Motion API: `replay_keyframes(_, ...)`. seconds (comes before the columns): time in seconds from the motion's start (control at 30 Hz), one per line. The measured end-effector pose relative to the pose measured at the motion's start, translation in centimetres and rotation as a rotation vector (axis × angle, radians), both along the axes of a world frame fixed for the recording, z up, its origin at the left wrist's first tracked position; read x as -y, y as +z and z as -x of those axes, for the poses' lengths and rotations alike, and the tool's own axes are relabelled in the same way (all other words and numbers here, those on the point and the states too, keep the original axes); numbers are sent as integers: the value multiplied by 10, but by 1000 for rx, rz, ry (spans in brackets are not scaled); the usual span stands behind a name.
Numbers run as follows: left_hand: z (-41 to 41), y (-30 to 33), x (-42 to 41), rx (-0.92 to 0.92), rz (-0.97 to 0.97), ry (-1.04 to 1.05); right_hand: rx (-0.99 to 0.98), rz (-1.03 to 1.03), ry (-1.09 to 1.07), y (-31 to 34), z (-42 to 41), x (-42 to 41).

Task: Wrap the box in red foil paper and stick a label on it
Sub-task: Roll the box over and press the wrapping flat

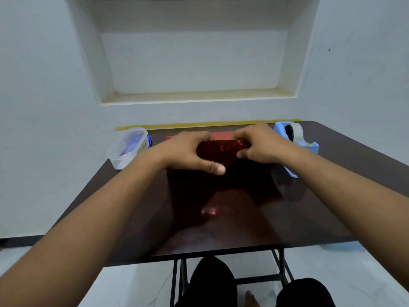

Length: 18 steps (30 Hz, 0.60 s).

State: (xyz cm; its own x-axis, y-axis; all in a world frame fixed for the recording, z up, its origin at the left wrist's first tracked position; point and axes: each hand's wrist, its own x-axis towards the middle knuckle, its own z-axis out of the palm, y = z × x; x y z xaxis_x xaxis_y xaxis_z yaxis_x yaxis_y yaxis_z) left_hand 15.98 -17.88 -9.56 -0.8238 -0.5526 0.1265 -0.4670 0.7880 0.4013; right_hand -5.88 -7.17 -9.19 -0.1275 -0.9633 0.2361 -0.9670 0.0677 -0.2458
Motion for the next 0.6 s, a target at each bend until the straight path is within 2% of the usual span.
replay_keyframes(0.07, 7, -3, 10, 9, 164, 4, 2, 30, 18, 9, 5, 10)
replay_keyframes(0.17, 9, 7, 33, -117, 229, 129, -27, 61, -4, 23, 15, 20)
replay_keyframes(0.4, 9, 28, 78, -58, 6, 170, -24, 27, -68, 35, 53, 38)
replay_keyframes(0.6, 19, 27, 111, -50, -195, 195, -49, -29, -113, 27, 55, 63)
